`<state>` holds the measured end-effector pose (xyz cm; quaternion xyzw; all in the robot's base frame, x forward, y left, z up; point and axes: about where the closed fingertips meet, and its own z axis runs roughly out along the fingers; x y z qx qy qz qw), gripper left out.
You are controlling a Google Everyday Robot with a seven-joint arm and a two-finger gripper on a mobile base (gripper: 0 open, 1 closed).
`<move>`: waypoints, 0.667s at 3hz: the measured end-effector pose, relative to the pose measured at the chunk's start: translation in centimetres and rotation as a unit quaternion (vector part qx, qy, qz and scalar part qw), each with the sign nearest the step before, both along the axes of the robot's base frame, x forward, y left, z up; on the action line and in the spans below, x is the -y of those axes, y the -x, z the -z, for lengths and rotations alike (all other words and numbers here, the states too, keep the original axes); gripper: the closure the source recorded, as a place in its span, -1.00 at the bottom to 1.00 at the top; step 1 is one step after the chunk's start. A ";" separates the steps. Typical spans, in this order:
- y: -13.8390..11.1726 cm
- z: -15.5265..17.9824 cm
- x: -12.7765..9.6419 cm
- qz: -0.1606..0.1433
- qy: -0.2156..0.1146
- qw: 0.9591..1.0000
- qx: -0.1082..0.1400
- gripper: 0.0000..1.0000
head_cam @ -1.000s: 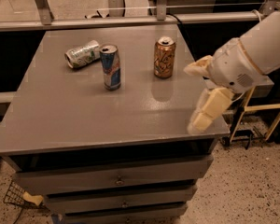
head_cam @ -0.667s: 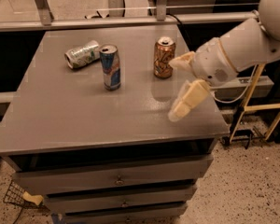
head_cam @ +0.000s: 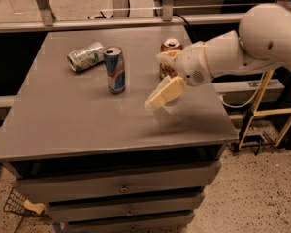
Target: Knock redbull can over
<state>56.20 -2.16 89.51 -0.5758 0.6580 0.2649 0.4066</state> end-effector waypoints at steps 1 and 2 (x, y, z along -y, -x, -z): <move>-1.9 0.2 -1.7 0.023 -0.049 0.998 0.010 -1.00; -4.0 0.5 -3.8 0.027 -0.085 0.996 0.013 -1.00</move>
Offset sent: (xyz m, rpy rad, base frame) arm 0.0685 0.0622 -0.0082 0.2567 -0.0333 -0.0649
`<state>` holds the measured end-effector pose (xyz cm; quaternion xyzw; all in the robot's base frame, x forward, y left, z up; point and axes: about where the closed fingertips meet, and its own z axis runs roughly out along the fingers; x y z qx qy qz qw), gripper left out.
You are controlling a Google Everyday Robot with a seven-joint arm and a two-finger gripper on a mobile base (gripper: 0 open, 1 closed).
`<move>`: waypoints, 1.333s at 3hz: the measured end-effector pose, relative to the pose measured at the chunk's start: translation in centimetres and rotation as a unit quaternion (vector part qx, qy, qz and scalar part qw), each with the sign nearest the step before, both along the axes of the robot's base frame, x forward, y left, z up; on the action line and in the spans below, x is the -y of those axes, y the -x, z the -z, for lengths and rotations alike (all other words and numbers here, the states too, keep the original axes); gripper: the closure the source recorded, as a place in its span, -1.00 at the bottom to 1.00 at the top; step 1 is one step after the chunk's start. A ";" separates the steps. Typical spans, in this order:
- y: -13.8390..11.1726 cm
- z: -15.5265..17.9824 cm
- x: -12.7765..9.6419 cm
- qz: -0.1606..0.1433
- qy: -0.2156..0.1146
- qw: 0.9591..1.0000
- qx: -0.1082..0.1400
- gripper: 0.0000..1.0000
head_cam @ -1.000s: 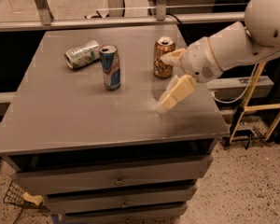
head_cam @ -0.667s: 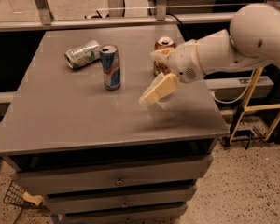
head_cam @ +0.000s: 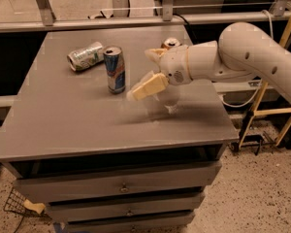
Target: Knock redbull can over
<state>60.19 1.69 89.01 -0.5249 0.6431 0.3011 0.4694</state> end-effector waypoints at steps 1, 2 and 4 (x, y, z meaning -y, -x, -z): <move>-1.8 -0.9 -3.4 -0.008 -0.024 0.999 0.021 -1.00; -2.3 -1.5 -5.2 -0.008 -0.034 0.999 0.036 -1.00; -2.1 -1.6 -8.3 -0.020 -0.065 0.997 0.033 -0.57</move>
Offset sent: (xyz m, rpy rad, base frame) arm 0.0306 0.0697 0.0227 0.0903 -0.1104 0.0063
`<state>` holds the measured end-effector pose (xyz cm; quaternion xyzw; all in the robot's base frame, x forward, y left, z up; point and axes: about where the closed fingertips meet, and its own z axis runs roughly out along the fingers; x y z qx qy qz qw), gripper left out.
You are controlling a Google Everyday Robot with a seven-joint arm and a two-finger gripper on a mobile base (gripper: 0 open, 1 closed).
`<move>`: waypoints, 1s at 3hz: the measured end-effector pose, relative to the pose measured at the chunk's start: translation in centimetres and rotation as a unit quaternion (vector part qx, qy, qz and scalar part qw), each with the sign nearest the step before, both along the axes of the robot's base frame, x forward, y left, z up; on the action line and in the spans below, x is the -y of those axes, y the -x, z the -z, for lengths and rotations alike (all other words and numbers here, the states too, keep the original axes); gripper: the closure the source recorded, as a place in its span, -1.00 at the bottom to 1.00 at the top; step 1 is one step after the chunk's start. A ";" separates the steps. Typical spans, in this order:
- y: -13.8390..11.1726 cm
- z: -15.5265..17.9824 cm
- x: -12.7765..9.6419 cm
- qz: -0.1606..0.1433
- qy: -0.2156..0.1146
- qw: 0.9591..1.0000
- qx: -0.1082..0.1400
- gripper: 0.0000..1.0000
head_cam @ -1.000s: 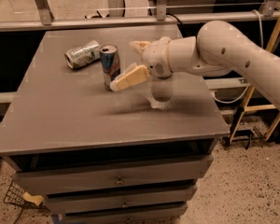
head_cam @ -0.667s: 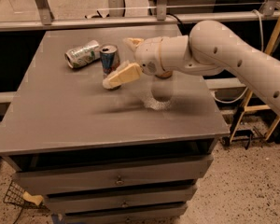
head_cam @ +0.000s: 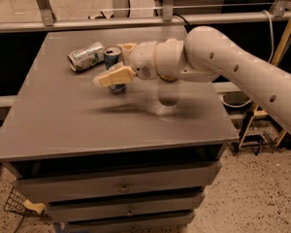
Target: Knock redbull can over
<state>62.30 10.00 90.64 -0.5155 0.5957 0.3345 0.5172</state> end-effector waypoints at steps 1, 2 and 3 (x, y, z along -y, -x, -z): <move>-0.1 0.3 -0.7 -0.008 -0.006 1.000 -0.006 -0.11; -0.1 0.0 -1.1 -0.029 0.005 1.000 0.010 0.51; 1.6 -2.6 -1.3 -0.098 0.084 0.987 0.095 1.00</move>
Offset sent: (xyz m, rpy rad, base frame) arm 0.0030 0.0072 -0.0023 -0.0142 -0.0253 0.0769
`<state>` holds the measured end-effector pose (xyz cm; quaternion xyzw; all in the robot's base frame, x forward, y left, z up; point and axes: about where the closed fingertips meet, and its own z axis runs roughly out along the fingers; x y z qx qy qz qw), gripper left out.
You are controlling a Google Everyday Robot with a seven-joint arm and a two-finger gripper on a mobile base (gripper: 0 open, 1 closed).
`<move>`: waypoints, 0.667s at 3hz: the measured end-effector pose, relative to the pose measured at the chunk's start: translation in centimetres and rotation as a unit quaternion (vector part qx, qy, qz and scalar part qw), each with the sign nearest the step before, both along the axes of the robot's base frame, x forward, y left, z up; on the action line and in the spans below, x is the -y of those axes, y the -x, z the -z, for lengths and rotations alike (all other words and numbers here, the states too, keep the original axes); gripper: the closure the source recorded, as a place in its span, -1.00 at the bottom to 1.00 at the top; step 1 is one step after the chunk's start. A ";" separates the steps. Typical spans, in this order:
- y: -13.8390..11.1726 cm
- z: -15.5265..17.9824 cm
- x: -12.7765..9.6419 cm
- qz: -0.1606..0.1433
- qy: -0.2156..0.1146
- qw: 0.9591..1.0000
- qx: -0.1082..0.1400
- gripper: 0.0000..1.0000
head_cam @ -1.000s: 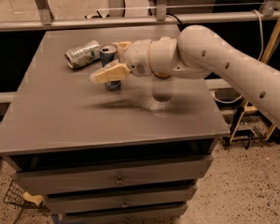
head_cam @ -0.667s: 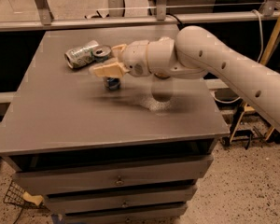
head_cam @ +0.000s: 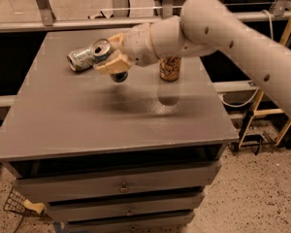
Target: Knock redbull can over
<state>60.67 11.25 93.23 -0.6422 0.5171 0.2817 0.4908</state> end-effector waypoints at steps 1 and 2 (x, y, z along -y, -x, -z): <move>1.3 0.4 -0.8 -0.058 0.107 0.991 0.054 1.00; 2.7 2.8 -1.5 -0.110 0.233 0.964 0.063 1.00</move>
Offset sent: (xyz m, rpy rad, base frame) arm -0.0281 0.0221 -0.0700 -0.9700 -0.1802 0.3994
